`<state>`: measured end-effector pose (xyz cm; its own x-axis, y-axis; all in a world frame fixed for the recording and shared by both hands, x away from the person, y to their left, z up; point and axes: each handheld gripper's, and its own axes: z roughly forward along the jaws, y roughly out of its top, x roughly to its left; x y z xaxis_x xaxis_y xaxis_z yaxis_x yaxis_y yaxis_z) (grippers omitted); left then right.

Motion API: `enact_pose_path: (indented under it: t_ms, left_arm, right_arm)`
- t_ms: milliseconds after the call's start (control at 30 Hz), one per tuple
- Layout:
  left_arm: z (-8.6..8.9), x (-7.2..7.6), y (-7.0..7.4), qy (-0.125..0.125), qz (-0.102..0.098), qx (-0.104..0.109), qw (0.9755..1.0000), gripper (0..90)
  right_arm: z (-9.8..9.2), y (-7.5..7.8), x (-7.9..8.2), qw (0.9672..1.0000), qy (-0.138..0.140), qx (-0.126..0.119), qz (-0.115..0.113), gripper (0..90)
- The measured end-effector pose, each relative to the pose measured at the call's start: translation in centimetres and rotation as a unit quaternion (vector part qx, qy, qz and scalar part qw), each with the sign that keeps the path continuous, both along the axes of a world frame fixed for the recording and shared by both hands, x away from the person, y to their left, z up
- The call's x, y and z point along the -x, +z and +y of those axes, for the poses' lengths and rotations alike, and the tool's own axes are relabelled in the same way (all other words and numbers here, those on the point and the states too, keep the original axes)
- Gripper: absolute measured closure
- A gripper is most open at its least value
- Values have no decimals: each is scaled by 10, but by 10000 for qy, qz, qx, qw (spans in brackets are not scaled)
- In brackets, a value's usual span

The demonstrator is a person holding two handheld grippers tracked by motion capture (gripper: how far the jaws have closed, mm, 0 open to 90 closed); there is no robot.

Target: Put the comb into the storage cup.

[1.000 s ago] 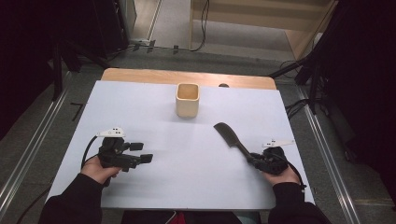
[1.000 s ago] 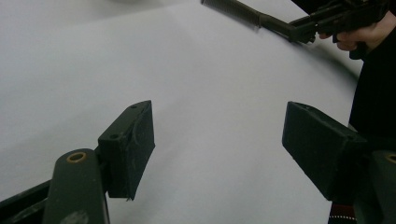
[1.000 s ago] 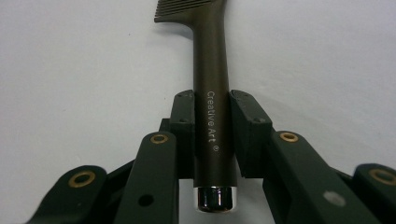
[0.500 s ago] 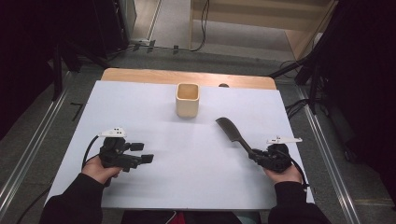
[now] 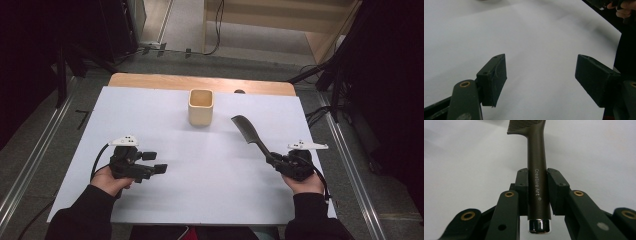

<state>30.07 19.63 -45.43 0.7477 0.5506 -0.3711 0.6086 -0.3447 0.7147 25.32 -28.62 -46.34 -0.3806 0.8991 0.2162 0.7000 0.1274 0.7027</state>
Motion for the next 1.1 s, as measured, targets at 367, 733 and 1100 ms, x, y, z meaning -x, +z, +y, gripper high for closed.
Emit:
enact_pose_path:
  t_ms: [367, 733, 1100]
  left_arm:
    - [-9, -2, 2, 90, 112, -57, 9999, 259]
    - [-25, -11, 18, -120, 139, -60, 9998, 256]
    - [-42, -23, 29, -181, 134, -78, 9997, 257]
  right_arm:
    - [6, 12, 3, 9995, -251, -170, -63, 706]
    - [24, 18, -1, 9989, -317, -329, -124, 706]
    - [40, 23, 1, 9983, -488, -241, -184, 706]
